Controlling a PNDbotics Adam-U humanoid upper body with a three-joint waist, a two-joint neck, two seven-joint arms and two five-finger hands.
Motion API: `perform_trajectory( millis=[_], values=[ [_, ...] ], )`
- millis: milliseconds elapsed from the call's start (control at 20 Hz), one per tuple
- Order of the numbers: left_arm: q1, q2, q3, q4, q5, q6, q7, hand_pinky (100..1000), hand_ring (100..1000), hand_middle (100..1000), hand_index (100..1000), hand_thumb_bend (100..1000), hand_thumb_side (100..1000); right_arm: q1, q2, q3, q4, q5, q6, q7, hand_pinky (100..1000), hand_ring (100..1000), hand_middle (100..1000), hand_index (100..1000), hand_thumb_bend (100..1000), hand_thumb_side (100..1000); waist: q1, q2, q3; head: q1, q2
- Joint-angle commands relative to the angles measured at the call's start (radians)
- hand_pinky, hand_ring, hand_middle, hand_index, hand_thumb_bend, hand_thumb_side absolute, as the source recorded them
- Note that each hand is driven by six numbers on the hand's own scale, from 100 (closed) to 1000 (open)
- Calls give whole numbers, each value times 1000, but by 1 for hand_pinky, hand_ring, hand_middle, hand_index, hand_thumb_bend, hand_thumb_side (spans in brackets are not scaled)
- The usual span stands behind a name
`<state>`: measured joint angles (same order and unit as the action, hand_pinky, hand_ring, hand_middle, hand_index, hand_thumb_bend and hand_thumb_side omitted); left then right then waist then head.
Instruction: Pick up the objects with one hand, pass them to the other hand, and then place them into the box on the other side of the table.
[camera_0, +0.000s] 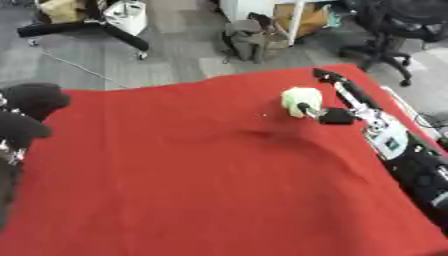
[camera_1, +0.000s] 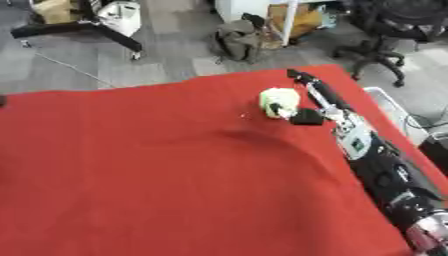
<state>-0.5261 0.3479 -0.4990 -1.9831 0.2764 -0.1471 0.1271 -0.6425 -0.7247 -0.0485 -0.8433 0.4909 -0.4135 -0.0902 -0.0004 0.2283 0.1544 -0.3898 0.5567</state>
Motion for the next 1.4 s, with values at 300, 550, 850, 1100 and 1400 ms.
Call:
perform_trajectory(
  millis=[300,550,850,1100,1400],
  values=[
    [-17,-19,-35,-17,-34,6,-12,1000,814,757,560,278,761,-22,-38,-9,27,106,23,-61,1000,898,906,1000,406,466,-3,6,21,-39,-41],
    [-17,-24,-43,-17,-44,8,-11,1000,814,756,559,269,775,-20,-23,-7,52,162,42,-56,1000,863,851,986,371,365,-4,13,24,-46,-50],
    [-12,-30,-50,-17,-43,11,-8,1000,815,757,560,256,796,-15,-9,-5,72,217,68,-50,970,810,719,898,264,147,-5,14,24,-45,-53],
    [-10,-33,-53,-17,-43,13,-5,1000,815,757,561,247,805,-12,-5,-11,58,255,90,-153,876,691,484,692,189,100,-4,13,22,-44,-57],
    [-7,-34,-55,-17,-43,16,-1,1000,814,756,561,239,812,-6,-3,-17,28,274,106,-325,803,587,334,472,100,100,-4,12,21,-43,-59]
  ],
)
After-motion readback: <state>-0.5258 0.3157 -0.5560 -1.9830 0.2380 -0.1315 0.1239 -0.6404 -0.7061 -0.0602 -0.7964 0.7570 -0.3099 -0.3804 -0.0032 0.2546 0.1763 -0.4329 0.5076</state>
